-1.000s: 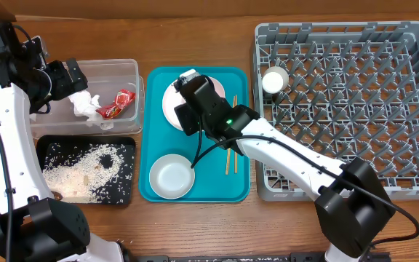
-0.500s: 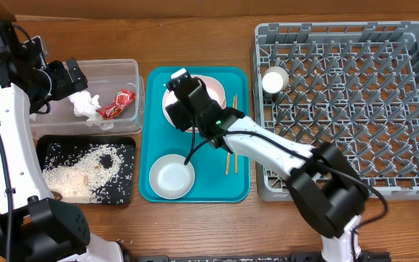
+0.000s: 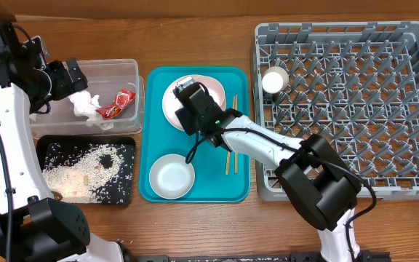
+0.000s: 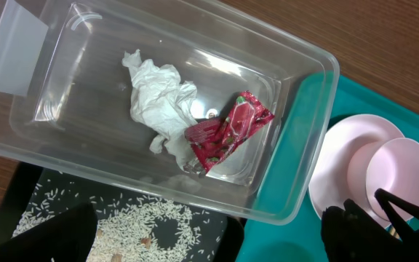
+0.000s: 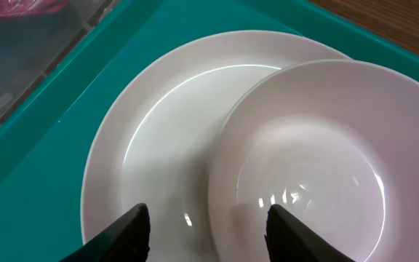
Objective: Sort waste into correct bins and load items into the dishwasher
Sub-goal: 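Lift the pink bowl and set it in the rack's back row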
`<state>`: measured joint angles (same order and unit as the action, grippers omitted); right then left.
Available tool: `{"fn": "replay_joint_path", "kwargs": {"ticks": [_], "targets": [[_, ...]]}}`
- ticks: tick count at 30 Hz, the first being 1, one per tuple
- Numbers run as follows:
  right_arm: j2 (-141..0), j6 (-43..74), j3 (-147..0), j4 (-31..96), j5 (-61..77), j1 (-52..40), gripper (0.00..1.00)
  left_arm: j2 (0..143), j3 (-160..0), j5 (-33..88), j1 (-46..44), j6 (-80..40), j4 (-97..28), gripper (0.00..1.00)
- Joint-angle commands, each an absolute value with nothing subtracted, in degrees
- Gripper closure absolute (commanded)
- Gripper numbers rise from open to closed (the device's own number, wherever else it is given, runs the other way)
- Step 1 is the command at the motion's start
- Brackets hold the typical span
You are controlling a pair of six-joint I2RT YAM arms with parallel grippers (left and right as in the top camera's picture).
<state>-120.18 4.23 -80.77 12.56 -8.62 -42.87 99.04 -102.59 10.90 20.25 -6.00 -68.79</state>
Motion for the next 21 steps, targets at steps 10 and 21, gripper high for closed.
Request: {"fn": "replay_joint_path", "kwargs": {"ticks": [10,21], "targets": [[-119.70,3.99,-80.68,13.15,-9.65,-42.61,0.56,98.13,-104.03,11.42,20.23,-6.44,-68.75,0.00],[-119.70,3.97,-80.68,15.42,-17.58,-42.63,0.47,98.13,-104.03,11.42,20.23,-6.42,-68.75,0.00]]}}
